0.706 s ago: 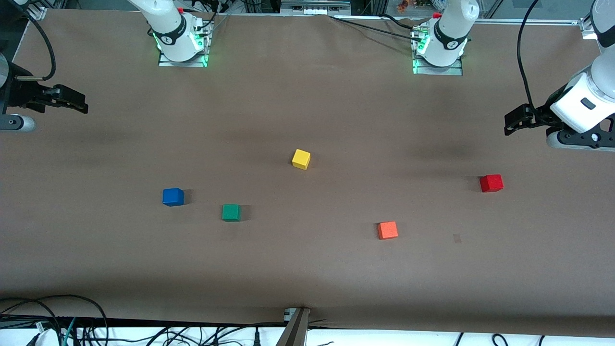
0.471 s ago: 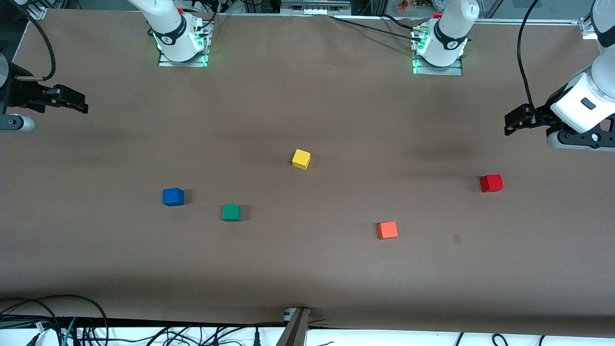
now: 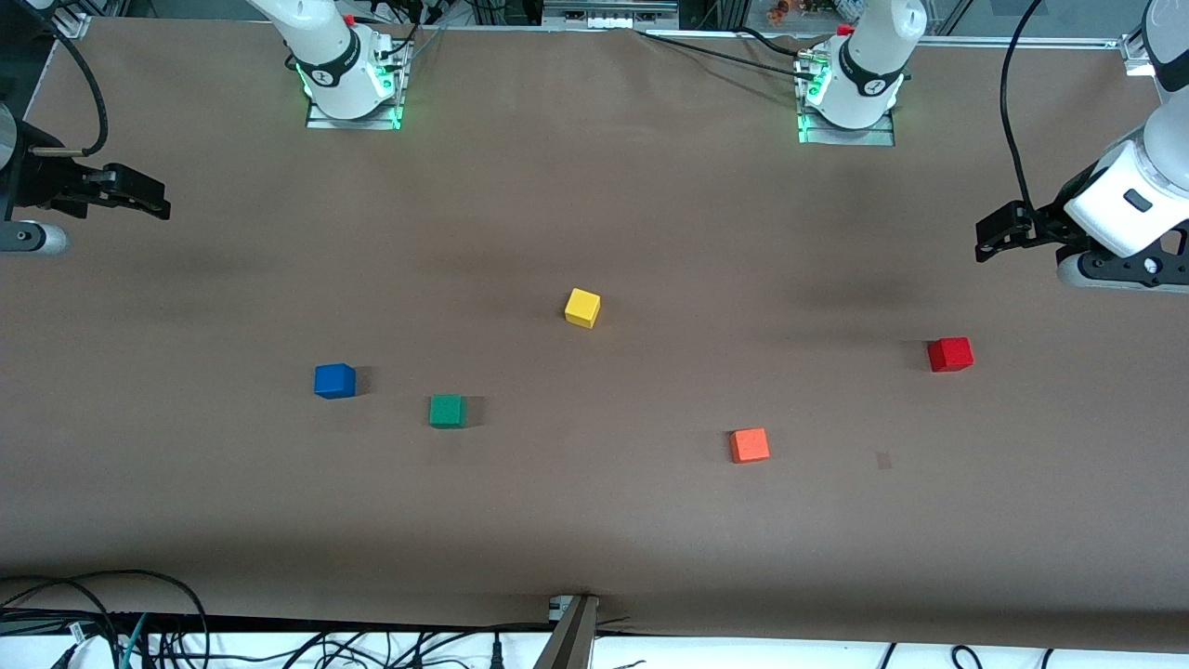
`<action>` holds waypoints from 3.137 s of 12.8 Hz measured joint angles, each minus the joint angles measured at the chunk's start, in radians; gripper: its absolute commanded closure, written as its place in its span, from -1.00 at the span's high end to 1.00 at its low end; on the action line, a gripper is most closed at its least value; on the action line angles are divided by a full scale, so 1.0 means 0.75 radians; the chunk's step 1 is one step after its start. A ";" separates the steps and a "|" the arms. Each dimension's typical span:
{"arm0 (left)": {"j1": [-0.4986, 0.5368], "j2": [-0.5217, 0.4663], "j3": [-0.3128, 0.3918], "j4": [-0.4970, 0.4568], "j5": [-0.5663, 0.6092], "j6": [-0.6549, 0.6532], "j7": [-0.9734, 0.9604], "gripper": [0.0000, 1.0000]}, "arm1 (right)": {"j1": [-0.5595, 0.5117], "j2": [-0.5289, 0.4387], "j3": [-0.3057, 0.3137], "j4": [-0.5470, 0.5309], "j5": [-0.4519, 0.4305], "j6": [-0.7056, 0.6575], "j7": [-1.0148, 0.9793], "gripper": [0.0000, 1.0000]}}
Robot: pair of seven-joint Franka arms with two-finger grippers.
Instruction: Pass red block to right arm, stack on blue
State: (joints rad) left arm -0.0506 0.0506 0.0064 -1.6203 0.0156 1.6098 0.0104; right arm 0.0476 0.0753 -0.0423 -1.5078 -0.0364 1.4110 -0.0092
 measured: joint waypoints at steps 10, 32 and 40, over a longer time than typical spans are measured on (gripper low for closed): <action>0.000 0.000 0.004 0.000 0.000 0.000 -0.001 1.00 | -0.002 0.000 -0.001 0.000 0.000 0.001 -0.011 1.00; 0.284 0.474 0.017 -0.606 0.001 1.140 0.183 1.00 | -0.004 0.013 -0.007 0.003 0.000 0.008 -0.012 1.00; 0.299 0.577 0.016 -0.687 0.001 1.361 0.228 -1.00 | -0.004 0.013 -0.007 0.003 0.000 0.008 -0.012 1.00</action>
State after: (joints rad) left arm 0.1739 0.4832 0.0186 -2.1356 0.0164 2.6306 0.1812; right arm 0.0449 0.0853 -0.0477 -1.5054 -0.0364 1.4171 -0.0185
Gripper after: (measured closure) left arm 0.410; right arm 0.000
